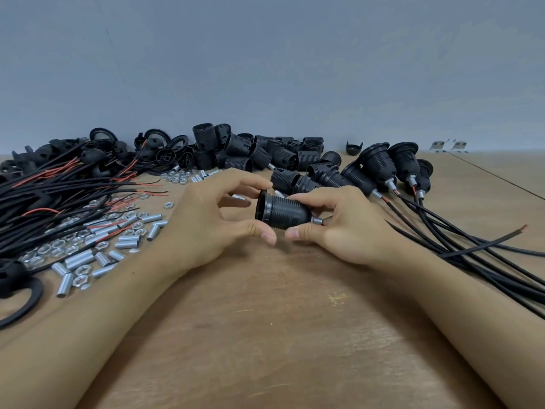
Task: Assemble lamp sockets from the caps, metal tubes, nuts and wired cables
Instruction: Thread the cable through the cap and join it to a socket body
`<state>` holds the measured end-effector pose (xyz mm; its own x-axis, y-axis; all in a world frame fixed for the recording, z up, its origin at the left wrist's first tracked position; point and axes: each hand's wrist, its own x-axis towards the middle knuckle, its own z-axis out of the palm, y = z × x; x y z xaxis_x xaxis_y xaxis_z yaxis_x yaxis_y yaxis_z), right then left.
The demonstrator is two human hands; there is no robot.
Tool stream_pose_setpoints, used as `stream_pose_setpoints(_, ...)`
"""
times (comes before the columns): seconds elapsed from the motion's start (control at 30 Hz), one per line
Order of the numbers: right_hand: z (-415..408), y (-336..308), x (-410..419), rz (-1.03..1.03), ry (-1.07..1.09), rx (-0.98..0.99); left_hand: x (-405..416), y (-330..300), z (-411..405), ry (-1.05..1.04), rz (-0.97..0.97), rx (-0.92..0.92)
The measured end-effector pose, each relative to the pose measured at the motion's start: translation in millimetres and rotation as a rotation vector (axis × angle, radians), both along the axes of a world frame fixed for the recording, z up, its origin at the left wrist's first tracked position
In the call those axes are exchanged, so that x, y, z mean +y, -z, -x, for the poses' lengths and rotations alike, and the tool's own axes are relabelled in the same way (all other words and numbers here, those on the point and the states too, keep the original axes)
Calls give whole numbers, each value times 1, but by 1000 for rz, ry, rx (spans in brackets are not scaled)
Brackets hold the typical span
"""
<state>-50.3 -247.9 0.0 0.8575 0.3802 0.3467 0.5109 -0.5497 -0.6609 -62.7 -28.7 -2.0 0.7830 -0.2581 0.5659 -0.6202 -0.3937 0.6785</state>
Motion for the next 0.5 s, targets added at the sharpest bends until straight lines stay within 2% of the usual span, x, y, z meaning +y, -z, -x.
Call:
stream_pose_setpoints(0.07, 0, 0, -1, -32, -18, 55, 0, 0, 0, 11, 24, 16)
stream_pose_setpoints(0.2, -1, -4, -2, -304, -167, 292, -1, -2, 1, 76, 89, -32)
stream_pose_setpoints(0.5, -2, -10, -7, -518, -352, 640, -5, -4, 6, 158, 69, -195)
